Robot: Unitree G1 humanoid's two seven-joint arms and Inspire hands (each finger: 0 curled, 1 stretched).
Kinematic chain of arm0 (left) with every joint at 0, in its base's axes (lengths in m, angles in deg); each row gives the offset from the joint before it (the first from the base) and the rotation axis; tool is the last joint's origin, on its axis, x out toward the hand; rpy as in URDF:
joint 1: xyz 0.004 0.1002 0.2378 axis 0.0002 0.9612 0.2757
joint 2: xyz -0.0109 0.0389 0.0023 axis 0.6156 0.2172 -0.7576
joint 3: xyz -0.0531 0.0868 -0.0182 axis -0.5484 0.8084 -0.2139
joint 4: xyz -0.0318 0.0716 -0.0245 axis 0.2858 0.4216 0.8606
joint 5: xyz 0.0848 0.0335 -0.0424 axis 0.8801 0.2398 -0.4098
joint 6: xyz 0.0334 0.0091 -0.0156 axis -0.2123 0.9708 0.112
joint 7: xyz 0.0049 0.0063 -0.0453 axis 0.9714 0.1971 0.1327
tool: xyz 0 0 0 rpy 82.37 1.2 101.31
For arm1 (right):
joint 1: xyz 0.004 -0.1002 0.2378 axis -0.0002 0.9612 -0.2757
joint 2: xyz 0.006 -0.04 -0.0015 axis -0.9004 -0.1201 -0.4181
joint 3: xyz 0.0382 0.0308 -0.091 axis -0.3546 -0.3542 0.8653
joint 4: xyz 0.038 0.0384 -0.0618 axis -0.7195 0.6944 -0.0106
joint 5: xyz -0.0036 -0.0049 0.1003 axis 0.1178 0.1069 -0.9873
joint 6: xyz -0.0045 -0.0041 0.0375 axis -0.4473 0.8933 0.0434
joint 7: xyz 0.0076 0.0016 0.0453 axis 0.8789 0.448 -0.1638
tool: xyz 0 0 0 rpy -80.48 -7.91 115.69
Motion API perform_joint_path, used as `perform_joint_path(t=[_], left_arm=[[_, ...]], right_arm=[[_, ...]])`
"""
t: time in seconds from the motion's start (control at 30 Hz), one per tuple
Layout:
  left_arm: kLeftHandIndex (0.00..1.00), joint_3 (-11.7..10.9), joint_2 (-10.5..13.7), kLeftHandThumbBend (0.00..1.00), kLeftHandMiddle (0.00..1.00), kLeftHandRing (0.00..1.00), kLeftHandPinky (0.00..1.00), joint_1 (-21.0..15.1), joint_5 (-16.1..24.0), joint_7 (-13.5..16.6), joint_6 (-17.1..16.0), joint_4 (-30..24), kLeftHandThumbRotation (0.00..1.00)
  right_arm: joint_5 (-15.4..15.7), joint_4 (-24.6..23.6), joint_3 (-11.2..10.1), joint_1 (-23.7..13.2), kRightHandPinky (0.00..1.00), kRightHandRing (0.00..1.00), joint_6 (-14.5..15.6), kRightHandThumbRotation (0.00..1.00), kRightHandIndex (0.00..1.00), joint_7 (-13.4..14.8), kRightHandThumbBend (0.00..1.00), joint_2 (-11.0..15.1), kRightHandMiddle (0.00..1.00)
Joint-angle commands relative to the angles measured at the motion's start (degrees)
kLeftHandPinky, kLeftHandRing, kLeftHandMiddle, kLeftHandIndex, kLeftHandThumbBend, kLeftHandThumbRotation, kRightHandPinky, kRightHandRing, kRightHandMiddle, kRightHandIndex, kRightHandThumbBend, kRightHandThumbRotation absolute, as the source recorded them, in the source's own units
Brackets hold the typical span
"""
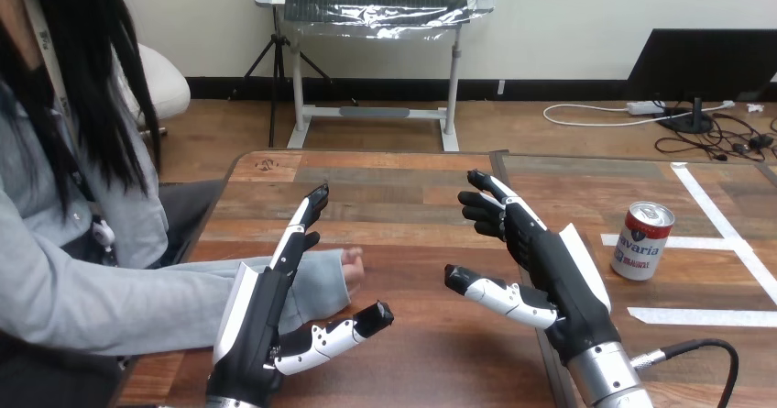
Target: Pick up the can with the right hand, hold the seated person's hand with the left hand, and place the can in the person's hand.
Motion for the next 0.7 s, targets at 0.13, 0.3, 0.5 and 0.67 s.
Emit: perform_joint_path(t=[0.13, 0.3, 0.5, 0.67], left_arm=[[0.95, -0.9, -0.2, 1.0, 0.95, 0.96, 0.9, -3.8, -1.0, -0.3, -0.7, -1.0, 0.55], [0.95, -0.9, -0.2, 1.0, 0.95, 0.96, 0.9, -3.7, -0.8, -0.1, -0.4, -1.2, 0.54], [0.95, -0.9, -0.1, 1.0, 0.95, 0.96, 0.9, -3.7, -0.5, 0.1, -0.3, -1.3, 0.55], [0.95, -0.9, 0.0, 1.0, 0.95, 0.96, 0.9, -3.7, -0.3, 0.2, -0.3, -1.2, 0.55]], right_arm=[[-0.7, -1.7, -0.4, -3.6, 0.86, 0.85, -1.8, 0.53, 0.91, 0.3, 1.0, 0.0, 0.86], [-0.8, -1.8, -0.4, -3.4, 0.85, 0.85, -1.6, 0.53, 0.91, 0.2, 1.0, 0.0, 0.87], [-0.5, -1.9, -0.3, -3.4, 0.85, 0.85, -1.7, 0.53, 0.91, 0.5, 1.0, 0.1, 0.86], [-0.5, -1.8, -0.4, -3.4, 0.85, 0.85, -2.0, 0.53, 0.91, 0.4, 1.0, 0.1, 0.86]])
